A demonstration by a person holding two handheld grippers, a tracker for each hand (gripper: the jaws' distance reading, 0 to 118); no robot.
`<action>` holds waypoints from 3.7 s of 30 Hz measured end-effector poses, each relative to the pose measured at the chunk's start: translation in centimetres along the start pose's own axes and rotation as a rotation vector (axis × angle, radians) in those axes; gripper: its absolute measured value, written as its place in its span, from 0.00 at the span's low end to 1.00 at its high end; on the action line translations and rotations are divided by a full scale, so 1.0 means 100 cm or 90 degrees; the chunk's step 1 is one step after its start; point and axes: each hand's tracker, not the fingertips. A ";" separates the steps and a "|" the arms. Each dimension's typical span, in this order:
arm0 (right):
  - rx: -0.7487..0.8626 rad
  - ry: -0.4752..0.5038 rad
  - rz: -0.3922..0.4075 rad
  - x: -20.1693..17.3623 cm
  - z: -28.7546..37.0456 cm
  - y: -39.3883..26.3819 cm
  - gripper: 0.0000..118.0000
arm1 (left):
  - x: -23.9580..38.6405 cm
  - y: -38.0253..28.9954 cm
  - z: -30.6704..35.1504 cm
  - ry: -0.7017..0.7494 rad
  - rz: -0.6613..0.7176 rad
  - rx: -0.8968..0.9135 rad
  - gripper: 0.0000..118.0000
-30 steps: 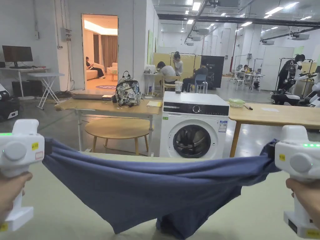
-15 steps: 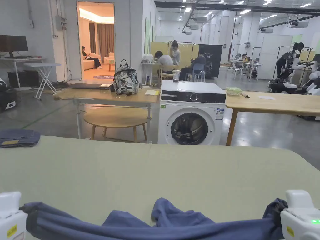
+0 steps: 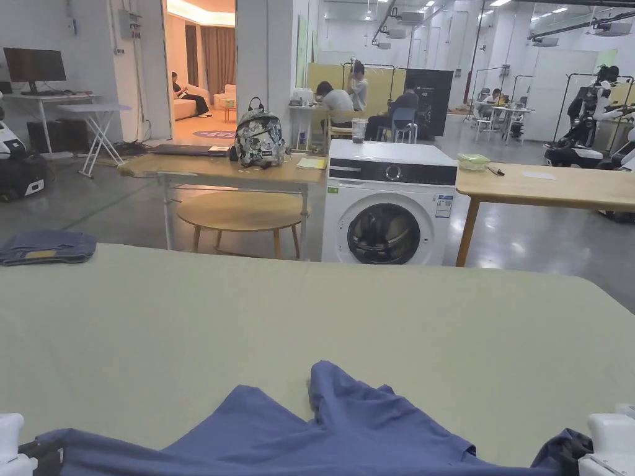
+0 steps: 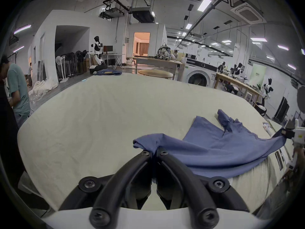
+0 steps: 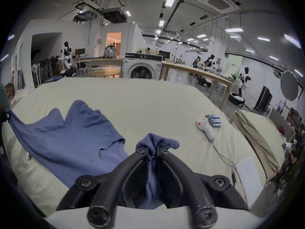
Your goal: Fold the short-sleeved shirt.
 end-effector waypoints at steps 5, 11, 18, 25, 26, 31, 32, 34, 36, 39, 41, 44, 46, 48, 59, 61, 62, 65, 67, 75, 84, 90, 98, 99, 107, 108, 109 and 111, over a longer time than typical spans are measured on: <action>-0.034 0.004 0.021 -0.002 0.000 -0.028 0.06 | -0.004 -0.027 0.003 0.009 -0.035 -0.038 0.00; -0.086 0.002 -0.010 0.003 -0.006 -0.063 0.08 | -0.013 -0.063 0.001 0.008 -0.011 -0.090 0.00; -0.090 -0.040 0.004 0.005 -0.004 -0.075 0.51 | -0.022 -0.070 0.009 0.037 -0.002 -0.086 0.56; 0.027 -0.034 -0.029 -0.005 0.020 -0.047 0.62 | -0.015 -0.034 0.033 0.021 0.033 0.046 0.67; 0.047 -0.025 -0.037 -0.011 0.024 -0.040 0.62 | -0.008 -0.027 0.033 0.018 0.027 0.054 0.67; 0.142 0.018 -0.085 -0.056 0.033 -0.015 0.61 | 0.040 -0.006 0.027 0.021 -0.038 0.117 0.57; 0.159 0.021 -0.088 -0.068 0.034 -0.010 0.60 | 0.050 -0.005 0.025 0.016 -0.049 0.137 0.47; 0.183 0.029 -0.090 -0.089 0.035 -0.003 0.47 | 0.073 0.002 0.024 0.014 -0.066 0.164 0.24; 0.203 0.041 -0.084 -0.109 0.036 0.004 0.22 | 0.091 0.004 0.019 0.025 -0.087 0.195 0.17; 0.224 0.048 -0.069 -0.132 0.037 0.012 0.02 | 0.115 0.010 0.018 0.011 -0.117 0.223 0.00; 0.234 0.052 -0.069 -0.142 0.039 0.016 0.00 | 0.128 0.012 0.020 0.023 -0.135 0.240 0.00; 0.248 0.046 -0.069 -0.152 0.040 0.020 0.00 | 0.138 0.017 0.020 0.011 -0.132 0.254 0.00; 0.254 0.048 -0.068 -0.155 0.040 0.021 0.00 | 0.141 0.019 0.018 0.007 -0.128 0.260 0.00; 0.256 0.043 -0.065 -0.159 0.040 0.022 0.00 | 0.143 0.022 0.015 0.003 -0.128 0.259 0.00; 0.232 0.054 -0.055 -0.171 0.032 0.019 0.00 | 0.129 0.019 0.004 -0.008 -0.116 0.111 0.00; 0.225 0.060 -0.052 -0.172 0.030 0.017 0.00 | 0.116 0.017 0.003 -0.014 -0.107 0.071 0.00; 0.219 0.062 -0.048 -0.173 0.028 0.017 0.00 | 0.106 0.015 0.003 -0.013 -0.094 0.049 0.00; 0.203 0.072 -0.039 -0.175 0.021 0.013 0.00 | 0.073 0.007 0.000 0.016 -0.074 0.017 0.00; 0.189 0.078 -0.032 -0.176 0.016 0.011 0.00 | 0.050 0.005 -0.002 0.024 -0.057 -0.028 0.11; 0.140 0.093 -0.033 -0.182 -0.003 0.002 0.00 | -0.027 -0.005 -0.026 0.059 0.078 -0.164 0.70; 0.103 0.102 -0.023 -0.187 -0.014 -0.005 0.00 | -0.050 -0.025 -0.074 0.117 0.147 -0.293 0.70; 0.080 0.098 -0.017 -0.184 -0.020 -0.012 0.00 | -0.036 -0.050 -0.079 0.172 0.119 -0.353 0.70; 0.048 0.109 -0.030 -0.179 -0.043 -0.010 0.00 | -0.010 -0.054 -0.074 0.168 0.040 -0.324 0.00; 0.042 0.112 -0.031 -0.177 -0.049 -0.007 0.00 | -0.008 -0.053 -0.074 0.144 0.036 -0.314 0.00; -0.061 0.147 0.021 -0.146 -0.128 0.053 0.37 | -0.011 -0.055 -0.053 0.108 0.055 -0.263 0.00; -0.081 0.150 0.037 -0.144 -0.145 0.062 0.41 | -0.021 -0.056 -0.058 0.107 0.055 -0.258 0.00; -0.103 0.155 0.050 -0.143 -0.159 0.069 0.45 | -0.023 -0.056 -0.057 0.106 0.056 -0.253 0.00; -0.150 0.171 0.066 -0.143 -0.192 0.082 0.58 | -0.023 -0.055 -0.057 0.105 0.057 -0.252 0.00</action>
